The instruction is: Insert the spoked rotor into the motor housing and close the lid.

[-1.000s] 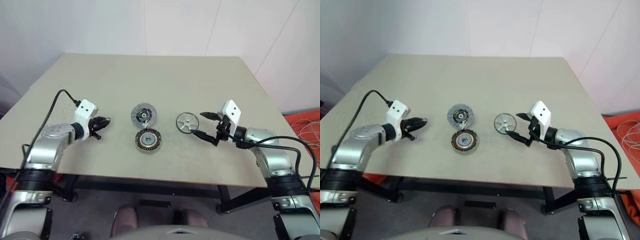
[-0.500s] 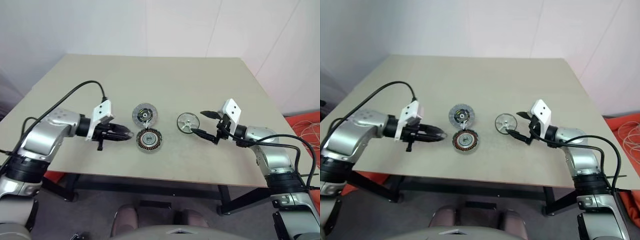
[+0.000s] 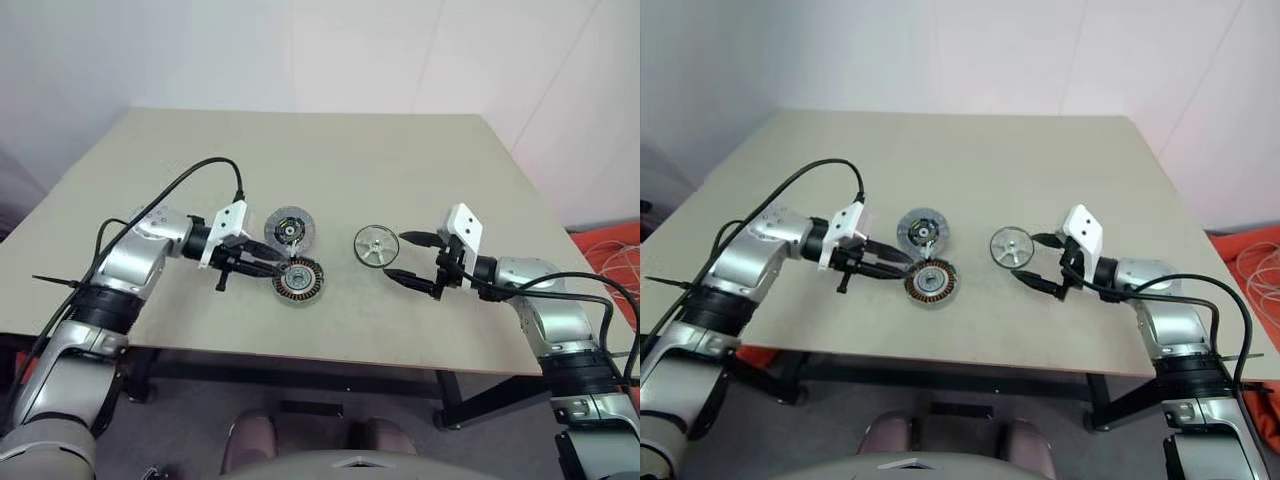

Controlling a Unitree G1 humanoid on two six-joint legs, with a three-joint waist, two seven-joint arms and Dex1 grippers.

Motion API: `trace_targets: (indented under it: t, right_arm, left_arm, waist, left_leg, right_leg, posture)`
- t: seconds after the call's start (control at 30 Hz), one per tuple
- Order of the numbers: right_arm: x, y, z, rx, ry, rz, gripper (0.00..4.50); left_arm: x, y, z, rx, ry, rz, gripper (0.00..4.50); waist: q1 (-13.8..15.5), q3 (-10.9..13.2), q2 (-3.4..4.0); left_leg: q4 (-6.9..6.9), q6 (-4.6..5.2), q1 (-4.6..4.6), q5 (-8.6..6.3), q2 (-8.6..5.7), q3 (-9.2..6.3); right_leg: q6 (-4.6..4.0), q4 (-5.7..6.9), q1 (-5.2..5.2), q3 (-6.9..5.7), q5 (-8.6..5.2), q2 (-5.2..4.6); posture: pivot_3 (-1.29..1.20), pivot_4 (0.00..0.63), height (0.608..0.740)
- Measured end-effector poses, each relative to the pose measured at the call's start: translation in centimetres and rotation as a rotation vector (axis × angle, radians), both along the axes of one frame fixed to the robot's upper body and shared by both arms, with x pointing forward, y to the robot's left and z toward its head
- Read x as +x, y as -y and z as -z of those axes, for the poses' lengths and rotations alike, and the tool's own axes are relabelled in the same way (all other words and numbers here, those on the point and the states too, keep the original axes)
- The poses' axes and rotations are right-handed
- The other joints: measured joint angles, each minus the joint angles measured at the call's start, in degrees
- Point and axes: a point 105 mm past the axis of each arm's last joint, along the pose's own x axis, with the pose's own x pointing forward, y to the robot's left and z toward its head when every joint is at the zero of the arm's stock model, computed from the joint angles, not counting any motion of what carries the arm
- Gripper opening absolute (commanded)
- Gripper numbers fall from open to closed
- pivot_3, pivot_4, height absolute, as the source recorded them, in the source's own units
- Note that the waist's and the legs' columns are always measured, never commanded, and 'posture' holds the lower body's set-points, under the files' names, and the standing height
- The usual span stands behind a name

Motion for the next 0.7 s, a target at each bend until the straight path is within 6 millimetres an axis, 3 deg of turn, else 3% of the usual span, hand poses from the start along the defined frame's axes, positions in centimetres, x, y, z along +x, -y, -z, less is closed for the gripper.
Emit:
trace_targets:
  t: [0.37, 0.7]
  right_arm:
    - [-1.1, -1.0, 0.4, 0.014, -0.092, -0.047, 4.50]
    - [-1.0, -1.0, 0.4, 0.014, -0.087, -0.033, 4.50]
  left_arm:
    - [1.6, 1.7, 0.7, -0.028, -0.005, 0.015, 0.78]
    - [1.4, 2.0, 1.7, 0.000, -0.041, 0.060, 0.78]
  waist:
    - [0.49, 0.00, -0.01]
    - [1.43, 0.00, -0.01]
  left_leg:
    - [0.01, 0.01, -0.03, 0.00, 0.00, 0.00]
    - [0.01, 0.01, -0.03, -0.01, 0.00, 0.00]
  right_leg:
    - [0.00, -0.01, -0.02, -0.01, 0.00, -0.01]
    - [-0.01, -0.01, -0.03, -0.01, 0.00, -0.02]
  posture:
    - [0.00, 0.000, 0.740]
    - [0.00, 0.000, 0.740]
